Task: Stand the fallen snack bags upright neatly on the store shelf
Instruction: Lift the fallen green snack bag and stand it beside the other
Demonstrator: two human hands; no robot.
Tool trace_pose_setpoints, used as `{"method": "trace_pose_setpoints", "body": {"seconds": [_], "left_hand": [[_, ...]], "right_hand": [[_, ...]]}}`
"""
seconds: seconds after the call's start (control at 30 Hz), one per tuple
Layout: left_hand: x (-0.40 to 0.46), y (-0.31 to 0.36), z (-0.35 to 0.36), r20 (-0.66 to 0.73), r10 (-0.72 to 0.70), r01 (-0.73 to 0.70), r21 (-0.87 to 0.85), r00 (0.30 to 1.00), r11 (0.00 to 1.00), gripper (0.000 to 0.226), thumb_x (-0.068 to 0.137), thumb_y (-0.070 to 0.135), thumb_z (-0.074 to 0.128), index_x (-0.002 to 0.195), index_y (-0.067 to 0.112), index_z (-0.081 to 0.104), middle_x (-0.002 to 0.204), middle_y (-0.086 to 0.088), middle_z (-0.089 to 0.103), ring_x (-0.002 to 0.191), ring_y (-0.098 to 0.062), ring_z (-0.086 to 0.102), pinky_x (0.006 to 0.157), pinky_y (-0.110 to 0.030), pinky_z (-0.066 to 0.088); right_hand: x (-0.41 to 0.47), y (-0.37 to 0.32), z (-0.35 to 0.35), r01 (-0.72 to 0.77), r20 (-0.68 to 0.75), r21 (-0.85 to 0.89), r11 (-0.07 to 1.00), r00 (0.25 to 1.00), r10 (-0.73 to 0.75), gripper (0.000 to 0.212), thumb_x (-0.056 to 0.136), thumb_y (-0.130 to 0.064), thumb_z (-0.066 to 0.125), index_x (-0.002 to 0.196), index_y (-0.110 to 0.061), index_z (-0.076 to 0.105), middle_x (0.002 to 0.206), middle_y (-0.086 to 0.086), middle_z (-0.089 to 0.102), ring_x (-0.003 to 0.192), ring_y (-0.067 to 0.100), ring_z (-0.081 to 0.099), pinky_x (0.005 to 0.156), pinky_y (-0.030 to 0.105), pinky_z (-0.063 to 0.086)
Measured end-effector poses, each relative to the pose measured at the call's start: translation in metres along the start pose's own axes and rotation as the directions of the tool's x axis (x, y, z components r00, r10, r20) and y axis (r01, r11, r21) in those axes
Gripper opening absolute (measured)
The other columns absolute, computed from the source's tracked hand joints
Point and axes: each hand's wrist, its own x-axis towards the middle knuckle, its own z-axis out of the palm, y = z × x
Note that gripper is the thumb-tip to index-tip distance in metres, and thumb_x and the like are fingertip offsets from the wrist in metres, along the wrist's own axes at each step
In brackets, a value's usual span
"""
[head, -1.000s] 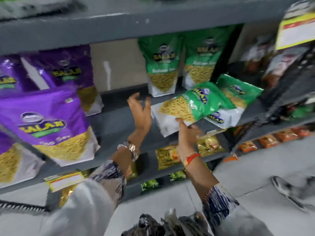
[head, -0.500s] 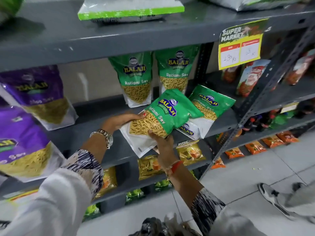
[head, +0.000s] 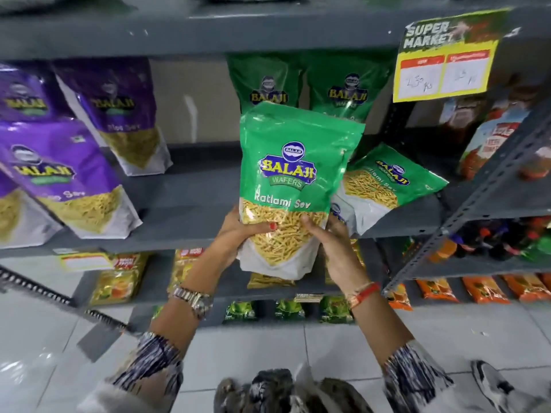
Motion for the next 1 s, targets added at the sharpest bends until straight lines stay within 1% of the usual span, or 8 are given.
{"method": "trace_pose_setpoints", "body": {"seconds": [0.13,0.23,0.37,0.47,0.57,0.7,0.83,1.0], "left_hand": [[-0.027,-0.007,0.018,-0.134,0.049,-0.051,-0.012,0.99,0.999,0.05,0.047,0.003,0.081,0.09,0.016,0.06,0.078,0.005,0.074,0.075,-0.014,0.071,0.063,-0.028,0.058],[-0.048,-0.004,0.026,-0.187,0.12,-0.124,-0.011,0.975,0.992,0.039,0.056,-0.008,0.077,0.082,0.015,0.061,0.067,0.009,0.074,0.066,-0.009,0.071,0.059,-0.026,0.058],[-0.071,-0.001,0.022,-0.219,0.186,-0.198,-0.033,0.958,0.98,0.049,0.041,0.0,0.084,0.083,0.015,0.062,0.067,0.011,0.075,0.067,-0.01,0.071,0.061,-0.028,0.058],[-0.075,0.003,0.015,-0.215,0.207,-0.216,-0.018,0.955,0.976,0.058,0.036,0.004,0.088,0.087,0.014,0.062,0.07,0.009,0.075,0.071,-0.013,0.072,0.061,-0.028,0.058],[-0.071,0.005,0.007,-0.209,0.201,-0.207,-0.006,0.957,0.978,0.052,0.041,0.008,0.083,0.089,0.015,0.062,0.074,0.008,0.076,0.077,-0.016,0.072,0.066,-0.031,0.059],[-0.059,0.008,-0.004,-0.175,0.186,-0.187,0.011,0.967,0.982,0.057,0.04,0.009,0.088,0.089,0.018,0.06,0.078,0.006,0.076,0.082,-0.018,0.072,0.071,-0.034,0.06],[-0.035,0.016,-0.015,-0.126,0.18,-0.173,0.066,0.976,0.983,0.053,0.049,0.008,0.082,0.096,0.013,0.059,0.085,0.005,0.075,0.083,-0.015,0.072,0.067,-0.029,0.059],[0.01,0.023,-0.028,-0.139,0.195,-0.18,0.113,0.971,0.977,0.053,0.058,-0.002,0.08,0.105,0.005,0.057,0.095,-0.002,0.07,0.081,-0.011,0.071,0.065,-0.022,0.057]], "right_hand": [[-0.014,-0.006,-0.007,0.008,0.03,0.013,1.0,1.0,-0.009,0.039,0.062,-0.031,0.073,0.098,-0.021,0.066,0.088,-0.015,0.077,0.088,0.0,0.069,0.07,0.012,0.052],[-0.026,-0.014,-0.007,0.041,0.032,0.043,0.998,0.999,-0.042,0.039,0.057,-0.033,0.074,0.094,-0.022,0.068,0.088,-0.014,0.077,0.087,0.001,0.07,0.07,0.013,0.052],[-0.044,-0.025,0.004,0.091,0.066,0.088,0.992,0.993,-0.097,0.04,0.056,-0.029,0.073,0.092,-0.016,0.065,0.08,-0.012,0.077,0.08,0.001,0.07,0.066,0.014,0.052],[-0.049,-0.031,0.011,0.135,0.081,0.092,0.987,0.986,-0.143,0.041,0.057,-0.027,0.073,0.095,-0.013,0.064,0.082,-0.01,0.077,0.082,0.004,0.071,0.068,0.016,0.053],[-0.048,-0.029,0.019,0.147,0.085,0.1,0.984,0.984,-0.156,0.04,0.06,-0.026,0.072,0.097,-0.013,0.064,0.083,-0.01,0.077,0.084,0.005,0.071,0.07,0.017,0.053],[-0.04,-0.027,0.028,0.163,0.075,0.077,0.984,0.983,-0.169,0.026,0.066,-0.02,0.068,0.09,-0.011,0.062,0.075,-0.011,0.076,0.078,0.002,0.069,0.068,0.015,0.052],[-0.014,-0.024,0.033,0.139,0.069,0.058,0.989,0.987,-0.143,0.029,0.073,-0.014,0.068,0.101,-0.01,0.062,0.081,-0.011,0.077,0.082,0.004,0.071,0.068,0.016,0.053],[0.039,-0.022,0.039,0.145,0.061,0.001,0.989,0.988,-0.145,0.022,0.082,0.003,0.064,0.097,-0.013,0.063,0.079,-0.012,0.077,0.081,0.003,0.071,0.069,0.017,0.055]]}}
